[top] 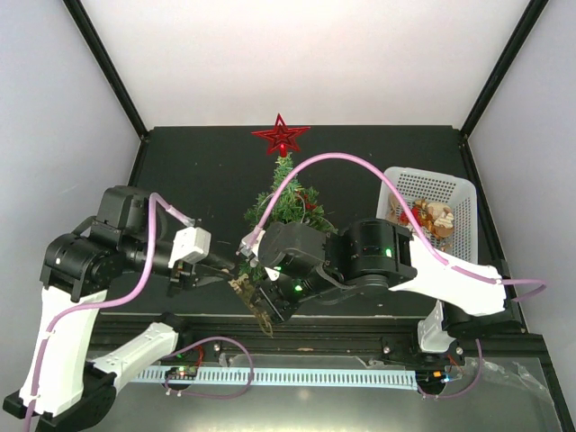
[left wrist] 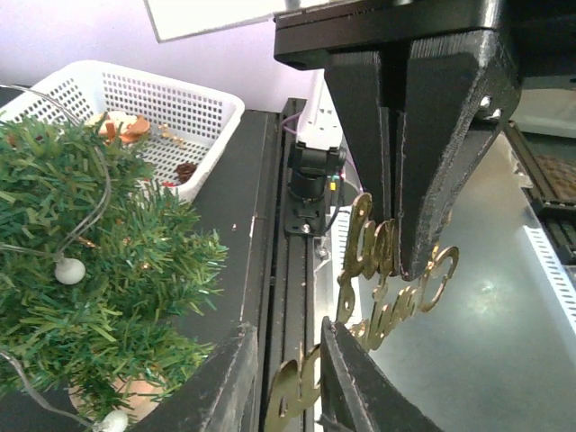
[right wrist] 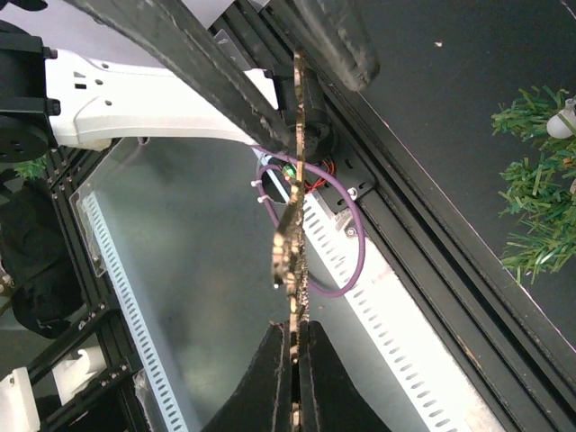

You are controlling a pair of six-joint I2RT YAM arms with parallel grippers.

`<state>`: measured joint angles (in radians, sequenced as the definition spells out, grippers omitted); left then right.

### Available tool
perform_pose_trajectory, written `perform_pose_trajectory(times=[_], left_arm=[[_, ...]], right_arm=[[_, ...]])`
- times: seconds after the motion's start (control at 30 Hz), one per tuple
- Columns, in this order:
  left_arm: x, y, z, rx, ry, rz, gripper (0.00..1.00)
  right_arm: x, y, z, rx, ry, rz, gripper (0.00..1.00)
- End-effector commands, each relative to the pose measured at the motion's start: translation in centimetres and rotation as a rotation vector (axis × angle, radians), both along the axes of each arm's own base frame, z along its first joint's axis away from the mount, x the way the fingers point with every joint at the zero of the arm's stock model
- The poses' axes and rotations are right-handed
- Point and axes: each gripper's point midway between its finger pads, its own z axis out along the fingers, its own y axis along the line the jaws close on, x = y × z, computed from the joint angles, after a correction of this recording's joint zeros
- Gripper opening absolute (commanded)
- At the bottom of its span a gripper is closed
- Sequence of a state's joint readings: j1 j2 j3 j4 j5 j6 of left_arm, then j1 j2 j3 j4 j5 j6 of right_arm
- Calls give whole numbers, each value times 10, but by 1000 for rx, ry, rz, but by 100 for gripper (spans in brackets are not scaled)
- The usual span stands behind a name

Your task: Decorate the small christmas tree

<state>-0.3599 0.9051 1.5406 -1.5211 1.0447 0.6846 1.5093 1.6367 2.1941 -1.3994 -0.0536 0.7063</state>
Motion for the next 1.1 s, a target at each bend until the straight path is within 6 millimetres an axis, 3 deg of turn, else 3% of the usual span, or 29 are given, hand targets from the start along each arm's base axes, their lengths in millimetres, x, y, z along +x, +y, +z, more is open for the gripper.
perform_pose_trajectory(times=[0.0,0.1,0.23,0.33,0.4,0.67,0.73,0.83,0.87,1.07], left_arm=[[-12,-1,-2,-11,29,-50,22],[-17,-1,-4,-7,38,-58,31],[-17,0,-5,1,39,-53,32],[-18,0,-4,0,35,-56,20],[-18,0,-3,0,31,-54,3],[-22,0,0,-12,26,-64,2],[-24,0,0,-19,27,-69,2],[-27,0,2,-31,33,-77,2],[-27,1,2,-34,32,-79,2],[-31,1,2,-46,50,-84,2]], right_arm=[[-3,0,11,35,-8,25,1],[-3,0,11,37,-4,23,1],[-3,0,11,37,-2,18,1],[-3,0,12,40,-1,18,1],[-4,1,12,42,2,19,1],[-2,0,12,42,3,10,1],[-2,0,12,42,3,7,8],[2,-5,13,42,-14,-15,41],[4,-7,13,45,-21,-25,47],[10,-19,18,113,-36,-72,51]])
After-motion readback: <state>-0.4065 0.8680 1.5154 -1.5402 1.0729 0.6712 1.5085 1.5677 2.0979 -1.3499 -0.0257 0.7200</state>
